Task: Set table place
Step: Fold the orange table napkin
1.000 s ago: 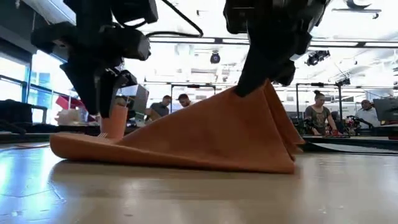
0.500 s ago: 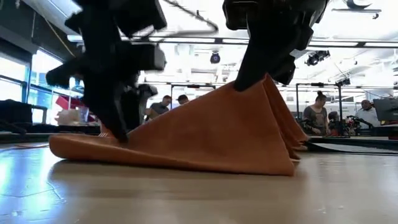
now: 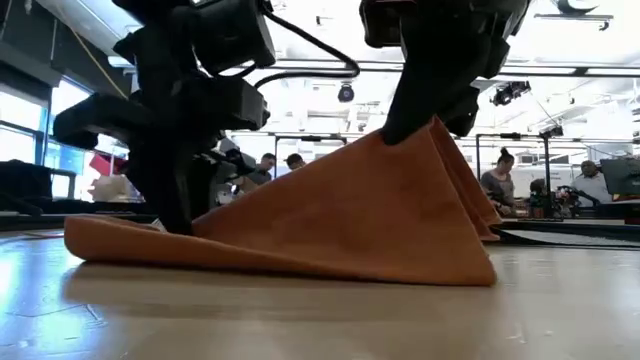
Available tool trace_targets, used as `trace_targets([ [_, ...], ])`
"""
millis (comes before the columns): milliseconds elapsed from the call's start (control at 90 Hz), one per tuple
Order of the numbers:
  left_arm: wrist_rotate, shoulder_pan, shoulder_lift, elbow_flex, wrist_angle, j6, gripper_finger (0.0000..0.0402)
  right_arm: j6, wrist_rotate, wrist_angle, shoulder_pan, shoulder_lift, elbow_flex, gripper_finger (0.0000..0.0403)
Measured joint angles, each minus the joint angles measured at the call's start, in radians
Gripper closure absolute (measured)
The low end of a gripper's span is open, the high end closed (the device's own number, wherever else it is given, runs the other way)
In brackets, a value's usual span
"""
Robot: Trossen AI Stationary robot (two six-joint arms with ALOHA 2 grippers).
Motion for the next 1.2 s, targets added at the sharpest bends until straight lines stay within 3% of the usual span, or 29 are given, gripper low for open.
trace_targets([
  [89, 0.069, 0.022, -0.001, 0.006, -0.033, -0.041, 0.0394, -0.019, -0.01, -0.002, 0.0, -0.001, 0.0, 0.0403],
  [189, 0.038, 0.034, -0.013, 0.06, -0.154, -0.035, 0.0399, -0.039, -0.017, -0.006, -0.005, -0.019, 0.0, 0.0403],
  [289, -0.146, 0.032, -0.054, 0.143, -0.301, -0.007, 0.04, -0.048, 0.06, -0.041, -0.018, -0.058, 0.002, 0.0403],
  [478, -0.593, 0.002, -0.174, 0.277, -0.449, -0.043, 0.0401, -0.098, 0.403, -0.294, -0.027, -0.12, 0.089, 0.0403],
  [589, -0.671, -0.062, -0.233, 0.239, -0.437, -0.102, 0.0401, -0.201, 0.516, -0.326, 0.006, -0.118, 0.11, 0.0403],
  [722, -0.636, -0.171, -0.232, 0.067, -0.271, -0.199, 0.04, -0.176, 0.486, -0.168, 0.048, -0.039, 0.012, 0.0402],
  [878, -0.362, -0.299, -0.201, -0.088, -0.041, -0.29, 0.0376, -0.225, 0.292, 0.094, 0.086, 0.114, -0.078, 0.0379],
  [956, -0.332, -0.361, -0.202, -0.091, -0.043, -0.354, 0.0355, -0.246, 0.206, 0.152, 0.099, 0.164, -0.08, 0.035],
  [1200, -0.37, -0.461, -0.225, 0.027, -0.181, -0.457, 0.0308, -0.311, 0.156, 0.104, 0.126, 0.132, -0.043, 0.0242],
])
